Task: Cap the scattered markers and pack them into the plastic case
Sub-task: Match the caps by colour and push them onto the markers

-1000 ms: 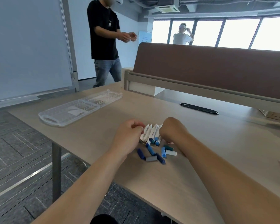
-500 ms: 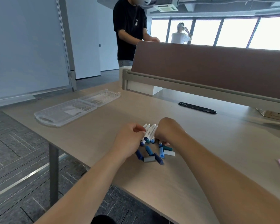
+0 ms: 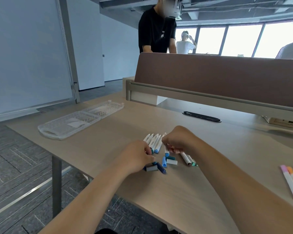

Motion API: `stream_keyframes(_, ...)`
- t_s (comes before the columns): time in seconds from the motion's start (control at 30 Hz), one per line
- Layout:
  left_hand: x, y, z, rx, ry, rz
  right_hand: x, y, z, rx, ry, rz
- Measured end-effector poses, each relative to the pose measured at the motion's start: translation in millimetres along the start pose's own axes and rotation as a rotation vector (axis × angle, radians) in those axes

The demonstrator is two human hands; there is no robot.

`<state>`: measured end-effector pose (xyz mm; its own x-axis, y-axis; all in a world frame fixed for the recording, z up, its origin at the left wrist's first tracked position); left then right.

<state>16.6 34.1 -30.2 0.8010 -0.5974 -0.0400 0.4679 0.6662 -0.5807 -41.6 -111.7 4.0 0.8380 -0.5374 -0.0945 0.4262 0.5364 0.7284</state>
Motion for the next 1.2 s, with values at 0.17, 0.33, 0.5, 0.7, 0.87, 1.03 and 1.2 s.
stream_keyframes(0.17,-2.4,-4.5,-2.1,0.023,0.025,0.006,-11.1,-7.0,5.6,-0.044,-0.038,0.044)
stream_keyframes(0.33,-6.8,-7.9,-1.8,-0.021,0.047,0.003,-10.7,-14.2,7.2,-0.069,-0.036,0.075)
stream_keyframes(0.5,-8.3,-8.4,-2.5,-0.028,0.029,0.001,-12.7,-16.6,5.0,-0.054,-0.017,0.088)
stream_keyframes(0.7,-9.5,-5.9,-4.8,-0.063,-0.033,-0.018,-9.8,-19.4,1.5,-0.058,-0.023,0.110)
stream_keyframes(0.87,-11.3,-6.2,-6.8,-0.119,-0.067,-0.061,-11.7,-19.3,-1.3,-0.093,-0.042,0.155)
stream_keyframes(1.03,-6.0,-6.8,-7.2,-0.196,-0.104,-0.081,-15.1,-20.9,-1.0,-0.061,-0.088,0.199)
stream_keyframes(1.2,2.0,-3.0,1.9,-0.572,-0.139,-0.028,-19.8,-18.9,-0.2,-0.022,-0.116,0.276)
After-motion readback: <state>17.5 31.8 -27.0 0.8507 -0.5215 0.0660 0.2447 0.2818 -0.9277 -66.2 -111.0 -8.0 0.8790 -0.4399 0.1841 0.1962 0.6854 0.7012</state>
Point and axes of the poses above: each hand's wrist, its own x-axis towards the middle knuckle, its own z-axis out of the back of the hand, y = z × x, the point moved 3 cm from there along x, towards the middle knuckle, and after that the axes turned 9 degrees about z, right-handed, at the moved point
